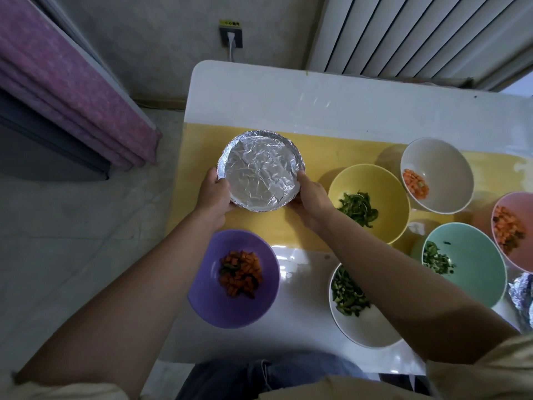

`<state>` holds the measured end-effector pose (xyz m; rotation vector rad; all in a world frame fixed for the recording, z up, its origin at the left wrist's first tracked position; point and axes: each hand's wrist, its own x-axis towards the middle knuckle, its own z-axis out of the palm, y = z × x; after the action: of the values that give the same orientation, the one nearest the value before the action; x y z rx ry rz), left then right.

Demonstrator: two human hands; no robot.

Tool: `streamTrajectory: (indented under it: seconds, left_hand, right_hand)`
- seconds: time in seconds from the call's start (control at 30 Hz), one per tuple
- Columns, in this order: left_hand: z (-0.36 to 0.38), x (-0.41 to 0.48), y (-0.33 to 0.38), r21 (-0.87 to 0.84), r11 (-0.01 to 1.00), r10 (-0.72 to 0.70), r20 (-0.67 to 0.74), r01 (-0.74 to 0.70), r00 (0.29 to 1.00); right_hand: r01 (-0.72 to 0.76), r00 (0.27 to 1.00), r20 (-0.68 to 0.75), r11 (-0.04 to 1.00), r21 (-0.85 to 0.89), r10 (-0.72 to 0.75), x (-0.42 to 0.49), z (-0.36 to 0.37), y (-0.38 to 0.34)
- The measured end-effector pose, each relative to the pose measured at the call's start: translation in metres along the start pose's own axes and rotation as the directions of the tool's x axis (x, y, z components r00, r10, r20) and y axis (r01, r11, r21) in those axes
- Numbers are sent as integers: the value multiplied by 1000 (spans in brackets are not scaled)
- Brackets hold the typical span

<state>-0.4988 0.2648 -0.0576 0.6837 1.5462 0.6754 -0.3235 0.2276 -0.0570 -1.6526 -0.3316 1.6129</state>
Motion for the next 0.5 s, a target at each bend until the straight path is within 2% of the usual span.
streamTrajectory:
  seconds: [0.13,0.27,0.4,0.5]
  left_hand:
    - [7,3,2,-38,999,3,-26,-4,1000]
    - [10,8,4,-51,999,6,-57,-9,998]
    - [12,13,5,-81,997,-3,-39,0,999]
    - [9,14,3,91,996,-4,-51,9,999]
  right_hand:
    - [-5,999,-38,1000,-19,4,3,3,-7]
    - [-25,997,-74,982,-186,12,5,-3,-9]
    - [136,977,-104,923,-360,-185,-11,-21,-24]
    - [211,949,-145,905,-368,-280,-18,-36,-24]
